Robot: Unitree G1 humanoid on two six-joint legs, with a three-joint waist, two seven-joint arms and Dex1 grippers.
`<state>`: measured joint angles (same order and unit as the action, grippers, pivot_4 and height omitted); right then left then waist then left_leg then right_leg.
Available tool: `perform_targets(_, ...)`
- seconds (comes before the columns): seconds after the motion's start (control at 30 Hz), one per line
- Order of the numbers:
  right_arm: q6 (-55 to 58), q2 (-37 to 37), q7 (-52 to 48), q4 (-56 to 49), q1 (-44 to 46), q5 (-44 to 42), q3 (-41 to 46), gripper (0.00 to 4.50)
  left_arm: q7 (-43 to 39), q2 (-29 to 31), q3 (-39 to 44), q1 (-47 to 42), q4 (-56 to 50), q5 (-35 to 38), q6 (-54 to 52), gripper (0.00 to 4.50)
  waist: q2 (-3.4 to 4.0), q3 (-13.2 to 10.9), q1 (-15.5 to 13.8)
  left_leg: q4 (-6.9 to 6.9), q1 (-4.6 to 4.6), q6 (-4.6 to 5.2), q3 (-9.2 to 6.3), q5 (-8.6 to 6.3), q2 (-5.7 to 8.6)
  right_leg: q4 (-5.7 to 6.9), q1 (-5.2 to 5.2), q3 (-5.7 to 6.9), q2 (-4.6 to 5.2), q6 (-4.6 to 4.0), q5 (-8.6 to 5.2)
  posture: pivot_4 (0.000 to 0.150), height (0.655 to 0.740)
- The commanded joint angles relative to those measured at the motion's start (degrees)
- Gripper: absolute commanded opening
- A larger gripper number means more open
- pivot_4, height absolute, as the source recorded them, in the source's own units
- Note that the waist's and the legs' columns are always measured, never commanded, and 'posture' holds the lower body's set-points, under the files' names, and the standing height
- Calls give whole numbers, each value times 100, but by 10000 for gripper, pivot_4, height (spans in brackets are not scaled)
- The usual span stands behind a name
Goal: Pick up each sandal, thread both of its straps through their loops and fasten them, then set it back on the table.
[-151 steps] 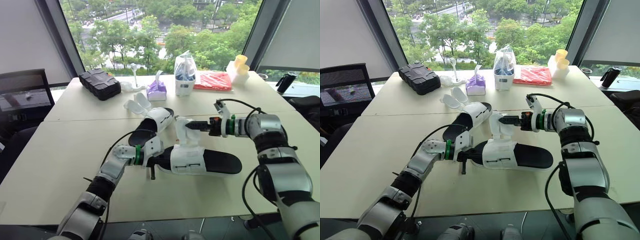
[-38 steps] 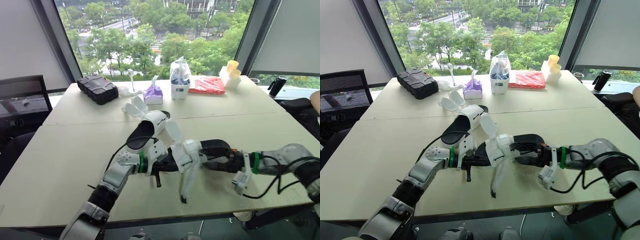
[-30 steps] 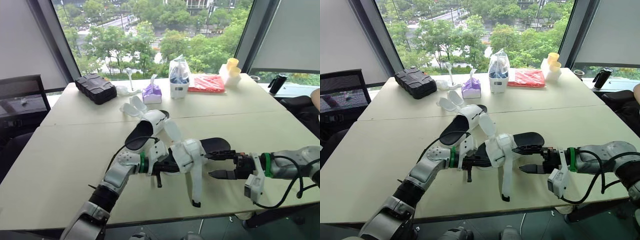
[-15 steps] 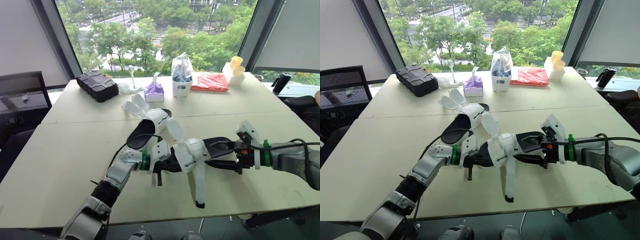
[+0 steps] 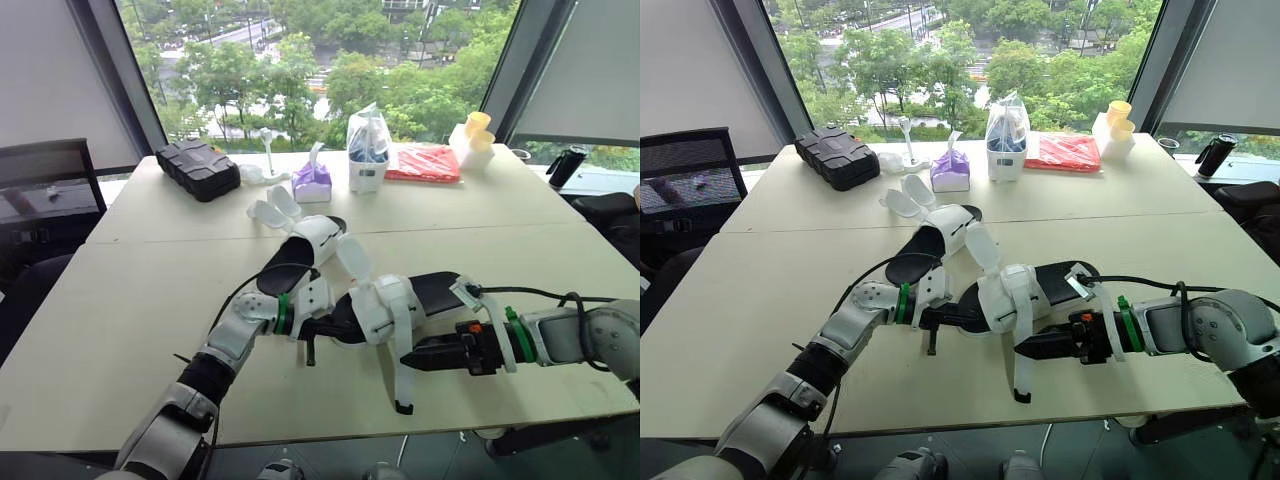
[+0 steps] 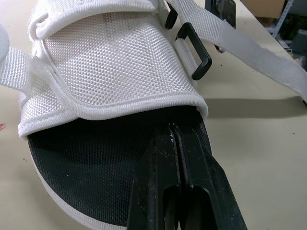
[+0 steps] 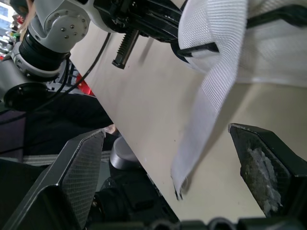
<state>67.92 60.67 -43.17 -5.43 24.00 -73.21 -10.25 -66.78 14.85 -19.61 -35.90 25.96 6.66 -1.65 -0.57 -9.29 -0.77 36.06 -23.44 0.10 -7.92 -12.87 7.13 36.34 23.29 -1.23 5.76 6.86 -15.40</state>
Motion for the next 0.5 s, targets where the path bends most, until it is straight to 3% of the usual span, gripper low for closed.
perform_targets(0.03, 283, -289, 129, -67, 190, 97, 313, 44839, 59, 83, -52, 30, 115, -200, -41, 0, 0, 0, 2, 0, 0, 0, 0, 0, 0, 0, 0, 0, 0, 1, 1, 1500, 7400)
perform_targets(0.07, 350, -385, 149, -66, 228, 154, 326, 44839, 70, 67, -58, 41, 97, -198, -52, 0, 0, 0, 2, 1, 0, 0, 0, 0, 1, 0, 0, -1, 0, 1, 1, 1500, 7400)
perform_targets(0.17, 536, -589, 163, -92, 263, 294, 385, 36360, 87, 50, -68, 80, 28, -189, -83, 0, 0, 0, -3, 3, 0, 0, 0, 0, 1, 0, -1, -1, -1, 2, 2, 1500, 7400)
perform_targets(0.4, 727, -794, -56, -112, 306, 704, 495, 1117, 107, 61, -65, 144, -65, -171, -133, 0, 0, 0, -1, 2, 0, 0, 0, 0, 0, 0, 0, 0, -2, 2, 2, 1500, 7400)
perform_targets(0.5, 791, -639, -339, -91, 457, 893, 502, 422, 121, 64, -61, 159, -82, -169, -146, 0, 0, 0, 0, 2, 0, 0, 0, 0, 1, 0, -1, 0, -3, 3, 2, 1500, 7400)
